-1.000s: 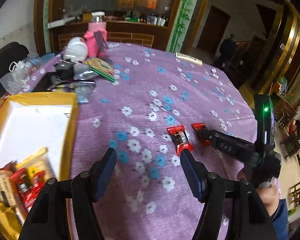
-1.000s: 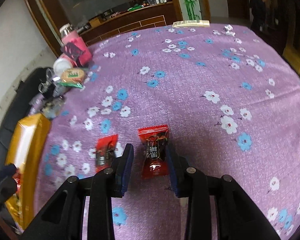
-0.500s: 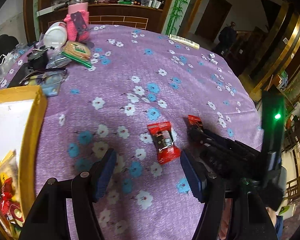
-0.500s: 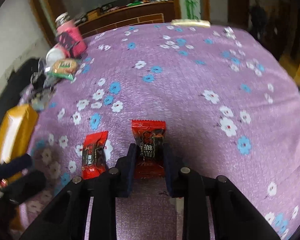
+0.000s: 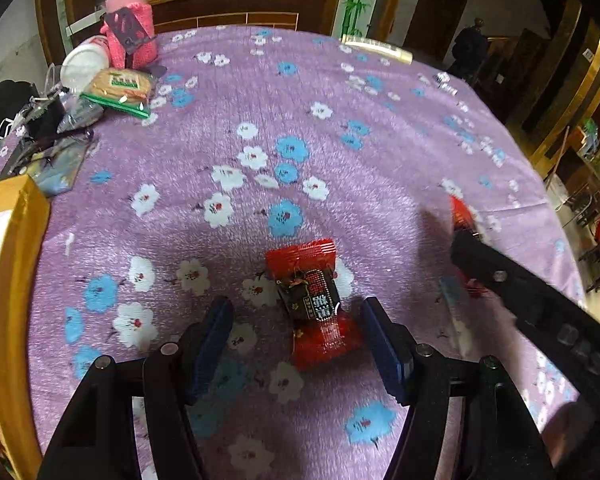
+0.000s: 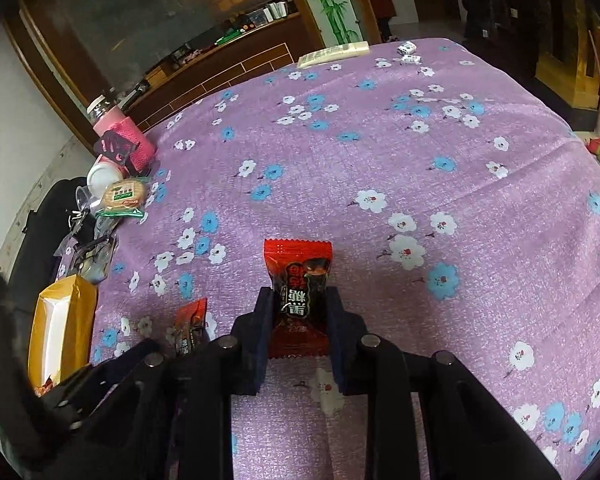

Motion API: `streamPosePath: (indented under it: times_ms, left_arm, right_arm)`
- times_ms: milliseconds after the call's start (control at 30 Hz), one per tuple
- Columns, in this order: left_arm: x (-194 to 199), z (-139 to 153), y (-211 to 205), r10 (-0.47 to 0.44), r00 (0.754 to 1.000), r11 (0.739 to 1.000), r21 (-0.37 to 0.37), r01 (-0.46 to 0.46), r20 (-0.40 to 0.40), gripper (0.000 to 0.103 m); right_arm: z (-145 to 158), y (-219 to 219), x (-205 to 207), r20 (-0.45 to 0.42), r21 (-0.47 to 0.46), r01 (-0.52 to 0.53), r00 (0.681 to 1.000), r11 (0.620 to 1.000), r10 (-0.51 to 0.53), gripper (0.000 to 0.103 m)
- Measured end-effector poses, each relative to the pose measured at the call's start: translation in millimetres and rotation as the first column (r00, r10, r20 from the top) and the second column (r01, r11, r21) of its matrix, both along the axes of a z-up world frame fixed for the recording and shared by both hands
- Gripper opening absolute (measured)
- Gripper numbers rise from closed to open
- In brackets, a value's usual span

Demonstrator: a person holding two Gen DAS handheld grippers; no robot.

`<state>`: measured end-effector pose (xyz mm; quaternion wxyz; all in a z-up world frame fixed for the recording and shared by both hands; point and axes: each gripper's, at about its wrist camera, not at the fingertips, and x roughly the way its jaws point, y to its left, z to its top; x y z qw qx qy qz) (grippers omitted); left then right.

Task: Organize snacks
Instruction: 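Grasp a red chocolate with the left gripper while the right grasps the other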

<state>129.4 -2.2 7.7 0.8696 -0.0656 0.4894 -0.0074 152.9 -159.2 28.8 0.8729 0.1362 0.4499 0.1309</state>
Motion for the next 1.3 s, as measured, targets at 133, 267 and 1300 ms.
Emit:
streamPosePath:
  times_ms: [133,267,1300]
  left_arm:
    - [-3,-3,-6,-0.023,0.998,0.992,0.122,0.016,0.056,0.046]
    - [-6,-2,3,-0.037,0.997,0.993,0.112,0.029,0.069,0.028]
    - [-46,22,46,-0.027,0.975,0.999,-0.028,0.034,0.221,0.027]
  right_arm:
    - [3,2,-3,0.012,0.004,-0.014,1.000,1.000,0.014,0.023]
    - [4,7,-6,0.026,-0.009,-0.027,0.999,1.000,0.027,0.024]
    - [2,54,-30,0.067,-0.056,-0.175,0.982,0.983,0.179,0.024]
